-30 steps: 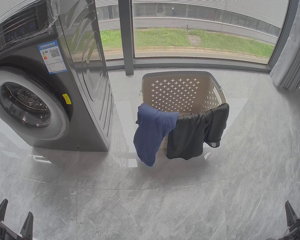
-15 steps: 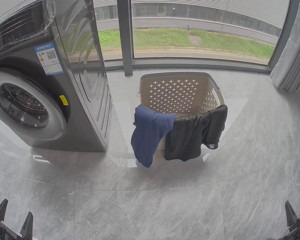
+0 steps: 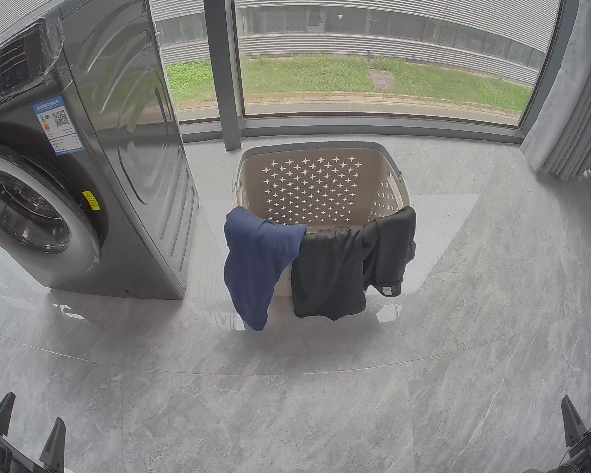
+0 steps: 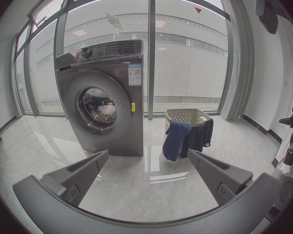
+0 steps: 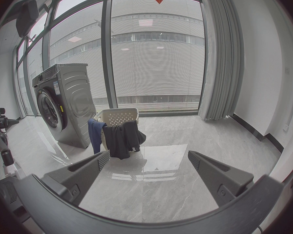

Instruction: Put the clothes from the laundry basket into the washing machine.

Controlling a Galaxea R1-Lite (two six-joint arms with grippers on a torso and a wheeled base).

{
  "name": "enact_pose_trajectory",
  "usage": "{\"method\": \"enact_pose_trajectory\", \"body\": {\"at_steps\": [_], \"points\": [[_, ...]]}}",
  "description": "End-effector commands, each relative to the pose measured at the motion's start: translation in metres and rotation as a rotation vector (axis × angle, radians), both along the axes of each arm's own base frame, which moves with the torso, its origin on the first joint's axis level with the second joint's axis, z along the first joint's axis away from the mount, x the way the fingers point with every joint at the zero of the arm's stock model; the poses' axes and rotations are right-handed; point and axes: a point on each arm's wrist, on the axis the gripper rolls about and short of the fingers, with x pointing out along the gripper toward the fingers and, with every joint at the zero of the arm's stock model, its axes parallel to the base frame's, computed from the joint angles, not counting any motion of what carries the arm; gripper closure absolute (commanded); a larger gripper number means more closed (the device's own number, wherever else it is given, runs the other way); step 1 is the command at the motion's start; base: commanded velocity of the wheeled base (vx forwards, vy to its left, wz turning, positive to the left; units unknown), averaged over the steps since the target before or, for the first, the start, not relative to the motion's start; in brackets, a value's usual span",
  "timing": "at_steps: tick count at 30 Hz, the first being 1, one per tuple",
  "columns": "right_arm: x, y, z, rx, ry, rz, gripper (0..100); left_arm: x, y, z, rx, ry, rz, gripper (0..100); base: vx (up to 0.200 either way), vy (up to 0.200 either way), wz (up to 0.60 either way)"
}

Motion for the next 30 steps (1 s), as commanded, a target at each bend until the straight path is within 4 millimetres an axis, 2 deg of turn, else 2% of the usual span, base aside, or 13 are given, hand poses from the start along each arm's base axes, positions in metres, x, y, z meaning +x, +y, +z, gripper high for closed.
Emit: {"method": "enact_pose_trajectory", "body": {"at_steps": [1, 22, 30], "points": [[0.0001, 0.0, -0.0052, -0.001, 0.001, 0.001, 0, -0.0001, 0.0, -0.0053, -0.001, -0.001, 0.001, 0, 0.2, 0.0, 0.0], [0.0001, 0.0, -0.0052, -0.002, 0.001, 0.001, 0, -0.0001, 0.0001, -0.0053, -0.001, -0.001, 0.002, 0, 0.2, 0.0, 0.0], [0.0001, 0.0, -0.0052, -0.002, 0.001, 0.001, 0, -0.0001, 0.0001, -0.0053, -0.003, -0.001, 0.004, 0, 0.0, 0.0, 0.0]]}}
